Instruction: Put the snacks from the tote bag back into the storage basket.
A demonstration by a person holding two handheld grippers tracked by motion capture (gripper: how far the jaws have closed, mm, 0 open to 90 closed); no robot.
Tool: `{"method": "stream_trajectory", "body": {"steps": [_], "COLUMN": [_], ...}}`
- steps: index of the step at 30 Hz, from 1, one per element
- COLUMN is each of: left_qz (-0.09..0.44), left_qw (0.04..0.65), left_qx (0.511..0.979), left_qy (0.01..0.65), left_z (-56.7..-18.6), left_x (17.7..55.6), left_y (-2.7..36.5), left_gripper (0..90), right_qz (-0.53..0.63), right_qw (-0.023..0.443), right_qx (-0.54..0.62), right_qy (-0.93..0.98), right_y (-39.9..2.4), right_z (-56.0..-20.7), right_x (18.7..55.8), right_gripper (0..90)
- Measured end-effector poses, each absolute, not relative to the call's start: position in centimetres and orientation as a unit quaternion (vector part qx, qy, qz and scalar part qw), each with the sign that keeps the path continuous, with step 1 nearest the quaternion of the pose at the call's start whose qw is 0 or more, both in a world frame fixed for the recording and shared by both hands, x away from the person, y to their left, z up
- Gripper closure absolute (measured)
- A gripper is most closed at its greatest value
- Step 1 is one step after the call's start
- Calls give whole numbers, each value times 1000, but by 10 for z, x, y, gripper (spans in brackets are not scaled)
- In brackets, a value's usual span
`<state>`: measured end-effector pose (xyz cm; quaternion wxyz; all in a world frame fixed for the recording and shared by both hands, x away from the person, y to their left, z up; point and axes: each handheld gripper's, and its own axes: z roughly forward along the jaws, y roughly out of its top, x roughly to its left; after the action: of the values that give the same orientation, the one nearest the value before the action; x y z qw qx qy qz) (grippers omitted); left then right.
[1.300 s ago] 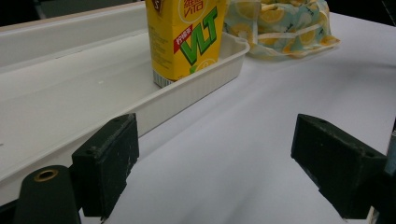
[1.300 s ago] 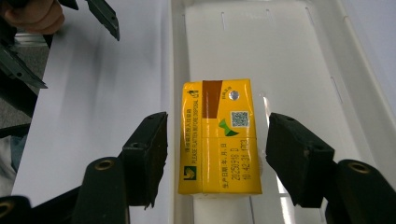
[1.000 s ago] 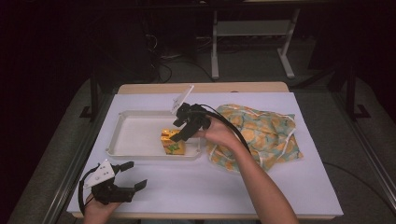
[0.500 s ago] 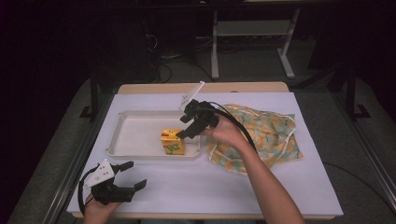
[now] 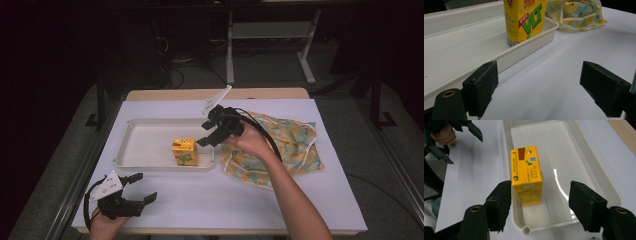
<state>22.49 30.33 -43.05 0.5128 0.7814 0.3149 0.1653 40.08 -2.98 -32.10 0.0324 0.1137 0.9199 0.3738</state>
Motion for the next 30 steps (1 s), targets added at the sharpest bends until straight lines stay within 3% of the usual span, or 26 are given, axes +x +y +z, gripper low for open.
{"method": "stream_trajectory", "body": {"steps": [30], "left_qz": [164], "left_qw": [512], "left_qx": [781], "left_qy": [317], "left_z": [-431], "left_x": [225], "left_y": [303], "left_gripper": [148], "right_qz": [370], "right_qw": [39], "right_qx": [147], "right_qy": [916], "right_y": [-68], "right_z": [-326], "right_x": [395], "right_gripper": [324]}}
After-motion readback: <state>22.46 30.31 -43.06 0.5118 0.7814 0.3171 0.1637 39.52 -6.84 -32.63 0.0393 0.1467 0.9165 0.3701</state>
